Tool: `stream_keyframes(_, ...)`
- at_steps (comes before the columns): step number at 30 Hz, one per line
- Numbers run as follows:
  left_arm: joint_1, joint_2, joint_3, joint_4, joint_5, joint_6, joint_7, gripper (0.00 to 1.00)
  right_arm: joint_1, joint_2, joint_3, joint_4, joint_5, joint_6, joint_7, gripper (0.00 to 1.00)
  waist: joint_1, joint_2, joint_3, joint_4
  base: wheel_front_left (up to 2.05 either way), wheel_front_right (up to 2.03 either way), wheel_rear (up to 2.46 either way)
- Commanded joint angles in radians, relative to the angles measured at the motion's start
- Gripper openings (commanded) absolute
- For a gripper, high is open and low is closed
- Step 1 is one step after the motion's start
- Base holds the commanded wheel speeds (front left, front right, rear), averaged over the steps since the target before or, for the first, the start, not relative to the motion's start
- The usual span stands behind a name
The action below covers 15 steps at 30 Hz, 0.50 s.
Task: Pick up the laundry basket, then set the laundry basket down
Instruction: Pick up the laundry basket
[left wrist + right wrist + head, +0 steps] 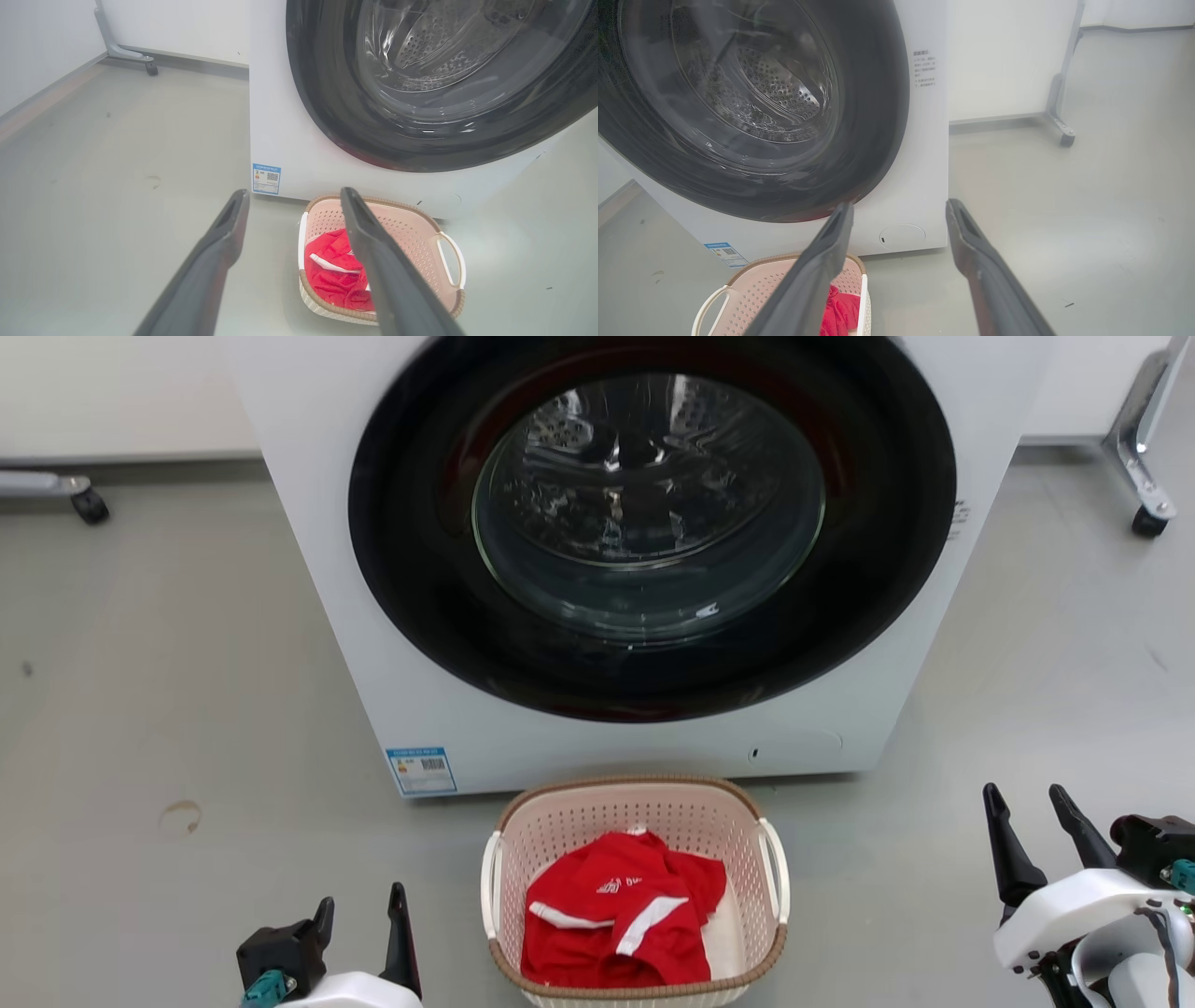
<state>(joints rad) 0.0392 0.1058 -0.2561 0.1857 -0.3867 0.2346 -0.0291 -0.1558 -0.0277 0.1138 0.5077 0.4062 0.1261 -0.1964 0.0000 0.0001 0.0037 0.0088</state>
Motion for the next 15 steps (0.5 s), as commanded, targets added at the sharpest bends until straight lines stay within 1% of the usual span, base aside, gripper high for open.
stream_keyframes(1, -0.045, 0.012, 0.027, -0.032, 0.006, 0.011, 0.003, 1.00, -0.034, -0.023, 0.017, -0.027, -0.005, 0.005, -0.002, 1.00, 0.0000, -0.0001, 0.031, 0.004, 0.00, 0.00, 0.00)
stream_keyframes(9, -0.132, 0.003, 0.014, -0.029, -0.001, 0.004, 0.025, 1.00, -0.075, -0.023, 0.010, -0.051, -0.016, 0.005, 0.003, 1.00, 0.0000, -0.0001, 0.179, 0.019, 0.00, 0.00, 0.00)
stream_keyframes(13, -0.199, -0.006, 0.006, 0.017, -0.008, -0.010, 0.020, 1.00, -0.105, -0.023, 0.012, -0.054, -0.018, 0.005, 0.009, 1.00, 0.0000, -0.0001, 0.251, 0.030, 0.00, 0.00, 0.00)
stream_keyframes(15, -0.258, -0.015, -0.002, 0.068, -0.021, -0.029, 0.012, 1.00, -0.130, -0.023, 0.009, -0.049, -0.017, 0.005, 0.012, 1.00, 0.0000, -0.0001, 0.304, 0.041, 0.00, 0.00, 0.00)
